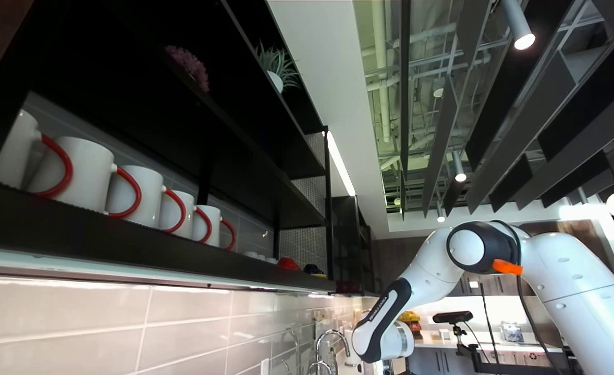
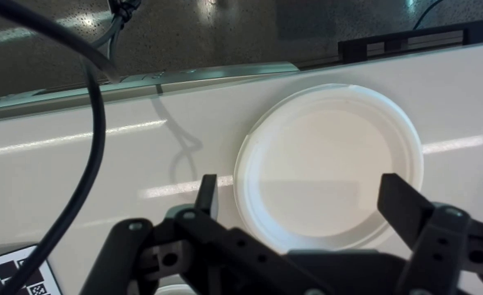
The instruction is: Put the white plates on the counter then unstack them.
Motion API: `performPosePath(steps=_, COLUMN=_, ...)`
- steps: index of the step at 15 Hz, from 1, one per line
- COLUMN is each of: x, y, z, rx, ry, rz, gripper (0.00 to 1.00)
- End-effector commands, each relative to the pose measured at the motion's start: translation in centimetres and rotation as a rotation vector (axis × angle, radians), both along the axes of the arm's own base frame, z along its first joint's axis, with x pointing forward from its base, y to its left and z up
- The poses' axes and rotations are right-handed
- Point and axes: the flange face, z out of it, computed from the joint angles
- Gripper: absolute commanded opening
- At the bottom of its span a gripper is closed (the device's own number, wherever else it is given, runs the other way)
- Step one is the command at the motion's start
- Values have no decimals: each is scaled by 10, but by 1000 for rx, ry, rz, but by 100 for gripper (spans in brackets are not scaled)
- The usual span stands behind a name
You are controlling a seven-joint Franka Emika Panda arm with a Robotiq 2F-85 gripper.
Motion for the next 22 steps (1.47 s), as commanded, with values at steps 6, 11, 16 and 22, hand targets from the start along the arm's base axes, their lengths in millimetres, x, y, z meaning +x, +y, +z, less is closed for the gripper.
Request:
performPosePath(steps=6, x=2, y=-13, z=-45, rx=93, ry=-98, rz=-73, gripper=100)
performPosePath(steps=11, x=-3, y=-30, z=-87, rx=167, ry=-160, rz=-92, gripper=100)
performPosePath(steps=16, x=-2, y=-40, z=-121, rx=225, ry=-188, rz=-82, gripper=100)
performPosePath(steps=22, x=5, y=-47, z=-145, rx=262, ry=-145, rz=-103, gripper=100)
